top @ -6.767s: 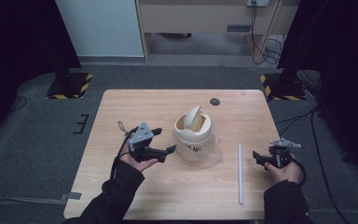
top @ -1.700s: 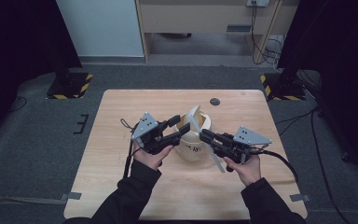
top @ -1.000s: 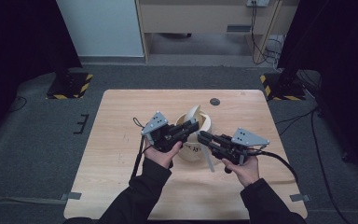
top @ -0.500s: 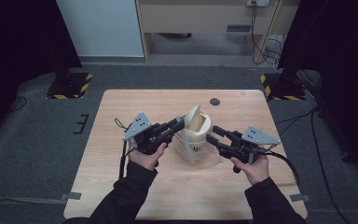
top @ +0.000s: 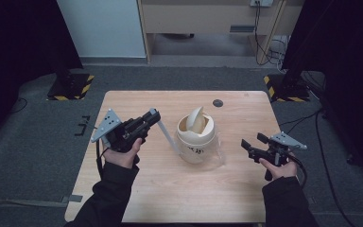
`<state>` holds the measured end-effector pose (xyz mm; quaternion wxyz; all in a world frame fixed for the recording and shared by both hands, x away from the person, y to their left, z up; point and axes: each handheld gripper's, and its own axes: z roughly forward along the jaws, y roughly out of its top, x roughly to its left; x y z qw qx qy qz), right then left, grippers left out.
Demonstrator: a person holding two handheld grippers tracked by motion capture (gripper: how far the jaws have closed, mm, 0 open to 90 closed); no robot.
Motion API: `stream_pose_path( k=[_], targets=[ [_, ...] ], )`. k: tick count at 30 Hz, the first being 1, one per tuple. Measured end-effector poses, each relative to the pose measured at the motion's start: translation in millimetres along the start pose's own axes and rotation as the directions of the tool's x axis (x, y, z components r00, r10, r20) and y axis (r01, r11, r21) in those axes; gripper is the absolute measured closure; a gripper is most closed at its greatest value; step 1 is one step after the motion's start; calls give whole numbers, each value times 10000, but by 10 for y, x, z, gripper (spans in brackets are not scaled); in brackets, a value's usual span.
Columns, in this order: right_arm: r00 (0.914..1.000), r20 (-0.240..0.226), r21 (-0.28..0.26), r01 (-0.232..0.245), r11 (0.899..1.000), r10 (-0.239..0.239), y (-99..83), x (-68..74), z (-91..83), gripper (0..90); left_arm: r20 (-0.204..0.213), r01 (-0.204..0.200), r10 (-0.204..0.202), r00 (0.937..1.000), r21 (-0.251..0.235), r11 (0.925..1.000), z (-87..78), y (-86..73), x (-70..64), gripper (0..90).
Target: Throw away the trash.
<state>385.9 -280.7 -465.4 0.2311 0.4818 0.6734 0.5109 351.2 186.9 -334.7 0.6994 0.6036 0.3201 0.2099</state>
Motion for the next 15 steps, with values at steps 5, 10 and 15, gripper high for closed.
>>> stream_pose_path(
  k=[5, 10, 15],
  targets=[
    [9965, 828, 941, -137, 9955, 59, -184, -159, 55, 176, -282, -93, 85, 9996, -307, 9995, -62, 79, 79, 797],
    [9937, 1117, 1762, -160, 9842, -38, -319, -223, 136, 167, -475, -182, 155, 9988, -563, 9982, -89, 149, 120, 797],
    [9924, 1217, 2252, -84, 9743, -196, -370, -226, 188, 160, -570, -178, 125, 9983, -941, 9954, -86, 233, 166, 797]
  ],
)
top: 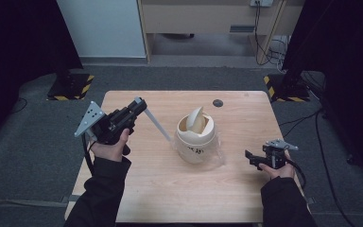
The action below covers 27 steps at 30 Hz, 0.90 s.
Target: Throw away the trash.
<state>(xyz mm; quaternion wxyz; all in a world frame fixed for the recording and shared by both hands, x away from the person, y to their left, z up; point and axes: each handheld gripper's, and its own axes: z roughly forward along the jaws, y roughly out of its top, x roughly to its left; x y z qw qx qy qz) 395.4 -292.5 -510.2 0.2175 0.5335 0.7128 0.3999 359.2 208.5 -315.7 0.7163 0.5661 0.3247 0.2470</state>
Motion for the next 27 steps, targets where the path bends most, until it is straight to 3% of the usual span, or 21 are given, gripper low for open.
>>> stream_pose_path(
  k=[14, 19, 27],
  targets=[
    [9990, -161, 565, 422, 9975, -414, -30, 45, 62, 151, -296, -188, 173, 9994, -511, 9985, 266, 146, 57, 797],
    [9986, -212, 617, 491, 9969, -478, -30, 48, 71, 150, -257, -154, 141, 9996, -543, 9984, 416, 105, 49, 797],
    [9981, -274, 674, 563, 9961, -545, -27, 51, 80, 149, -236, -37, 34, 9997, -163, 9999, 631, -78, 31, 797]
  ],
)
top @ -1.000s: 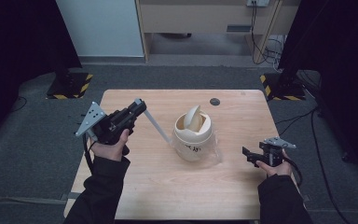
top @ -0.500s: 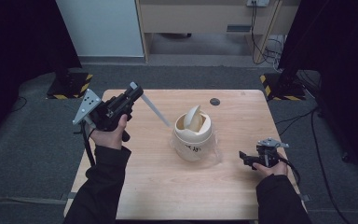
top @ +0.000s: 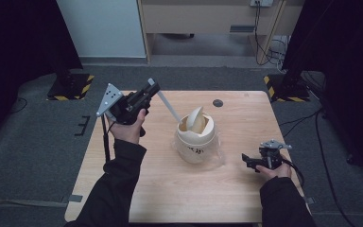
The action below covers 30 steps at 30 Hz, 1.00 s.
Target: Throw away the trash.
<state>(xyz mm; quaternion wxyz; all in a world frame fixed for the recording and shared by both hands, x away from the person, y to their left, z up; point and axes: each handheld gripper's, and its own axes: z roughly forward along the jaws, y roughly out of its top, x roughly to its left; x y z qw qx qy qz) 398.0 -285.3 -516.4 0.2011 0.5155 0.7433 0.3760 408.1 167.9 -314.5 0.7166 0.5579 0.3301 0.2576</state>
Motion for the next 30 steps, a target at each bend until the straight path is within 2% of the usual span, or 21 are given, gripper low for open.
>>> stream_pose_path(
  k=[10, 15, 16, 18, 23, 26, 30],
  targets=[
    [9999, -70, 73, 76, 9999, -76, 1, 0, 5, 149, 80, 143, -149, 9999, 693, 9975, 141, -341, 12, 789],
    [9999, -64, 106, 139, 9998, -138, -1, 3, 4, 149, 243, 439, -467, 9986, 1076, 9932, 108, -492, 47, 691],
    [9999, -63, 122, 157, 9998, -157, -3, 4, 7, 149, 247, 532, -562, 9981, 1089, 9926, 83, -508, 60, 669],
    [9998, -63, 177, 199, 9996, -198, -4, 5, 9, 150, 230, 475, -502, 9985, 1085, 9930, 21, -526, 83, 631],
    [9997, -56, 191, 240, 9995, -239, -7, 0, 16, 150, 140, 126, -145, 9998, 1290, 9916, -187, -530, 132, 510],
    [9998, -45, 207, 219, 9995, -219, -9, -1, 16, 149, -37, -45, 52, 10000, 1587, 9873, -340, -528, 165, 447],
    [9998, -20, 238, 175, 9996, -175, -12, -3, 13, 148, -293, -202, 272, 9992, 2183, 9757, -543, -571, 210, 383]
  ],
)
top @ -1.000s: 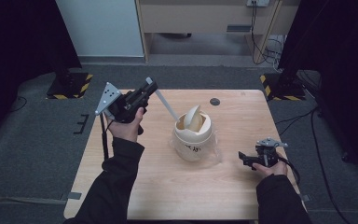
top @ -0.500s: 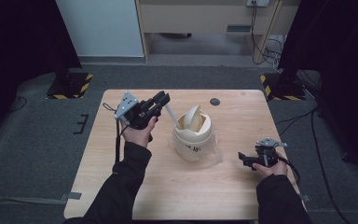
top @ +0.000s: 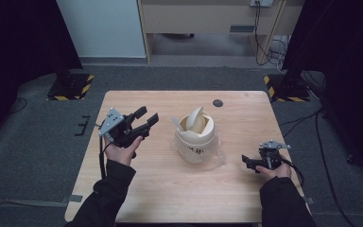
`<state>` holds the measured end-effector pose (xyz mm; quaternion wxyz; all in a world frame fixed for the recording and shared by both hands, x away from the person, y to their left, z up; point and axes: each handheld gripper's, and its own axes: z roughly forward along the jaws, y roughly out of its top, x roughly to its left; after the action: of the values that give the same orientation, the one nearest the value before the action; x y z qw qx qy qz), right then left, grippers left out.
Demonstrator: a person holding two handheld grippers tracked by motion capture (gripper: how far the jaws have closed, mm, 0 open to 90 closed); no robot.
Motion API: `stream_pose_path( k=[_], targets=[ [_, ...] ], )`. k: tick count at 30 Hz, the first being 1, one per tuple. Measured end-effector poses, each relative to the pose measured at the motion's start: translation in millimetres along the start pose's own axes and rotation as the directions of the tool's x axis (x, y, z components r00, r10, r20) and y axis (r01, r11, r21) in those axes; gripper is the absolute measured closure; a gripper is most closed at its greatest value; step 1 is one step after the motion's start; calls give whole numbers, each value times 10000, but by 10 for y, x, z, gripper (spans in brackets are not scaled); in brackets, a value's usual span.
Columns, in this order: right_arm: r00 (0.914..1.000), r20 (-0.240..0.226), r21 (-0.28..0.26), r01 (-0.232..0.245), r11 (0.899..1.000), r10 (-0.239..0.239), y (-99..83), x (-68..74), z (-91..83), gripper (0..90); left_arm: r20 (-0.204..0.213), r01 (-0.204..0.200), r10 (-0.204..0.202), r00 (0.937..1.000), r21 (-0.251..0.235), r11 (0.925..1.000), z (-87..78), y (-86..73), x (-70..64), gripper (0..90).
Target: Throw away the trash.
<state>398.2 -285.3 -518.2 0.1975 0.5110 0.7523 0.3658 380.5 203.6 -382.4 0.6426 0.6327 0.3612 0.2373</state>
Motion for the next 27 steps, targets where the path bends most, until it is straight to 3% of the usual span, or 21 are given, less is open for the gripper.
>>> stream_pose_path(
  k=[4, 7, 9, 11, 14, 17, 19, 21, 23, 27],
  targets=[
    [10000, 19, -2, 11, 10000, -11, -4, -10, -4, 146, -226, 29, -13, 9997, 708, 9975, -158, -177, 33, 323],
    [10000, 37, 4, 19, 10000, -19, -6, -15, -2, 146, -435, 271, -217, 9988, 1264, 9916, -237, -359, 55, 278],
    [10000, 29, 48, -22, 10000, 22, -6, -10, 0, 147, -566, 427, -339, 9978, 1631, 9857, -274, -494, 80, 256],
    [10000, 34, 80, -49, 10000, 49, -8, -9, -1, 146, -720, 551, -405, 9966, 2149, 9751, -298, -630, 118, 239],
    [10000, 50, 40, -15, 10000, 15, -7, -20, -10, 146, -946, 434, -151, 9954, 3042, 9516, -339, -794, 190, 211],
    [9999, 85, 57, -75, 10000, 74, -7, -31, -13, 147, -1193, 433, 45, 9928, 3950, 9177, -383, -959, 297, 193],
    [9999, 152, 122, -46, 9999, 44, -9, -41, -8, 146, -1452, 446, 246, 9891, 4547, 8895, -396, -1068, 381, 182],
    [9998, 192, 203, -29, 9998, 25, -12, -45, -7, 146, -1578, 500, 386, 9867, 5209, 8521, -389, -1162, 462, 176],
    [9998, 214, 225, -18, 9997, 14, -15, -51, -7, 143, -1673, 588, 423, 9850, 5560, 8291, -373, -1215, 531, 175],
    [9998, 219, 310, 9, 9995, -16, -20, -70, 6, 137, -2054, 842, 425, 9777, 5698, 8174, -378, -1242, 619, 146]
  ],
)
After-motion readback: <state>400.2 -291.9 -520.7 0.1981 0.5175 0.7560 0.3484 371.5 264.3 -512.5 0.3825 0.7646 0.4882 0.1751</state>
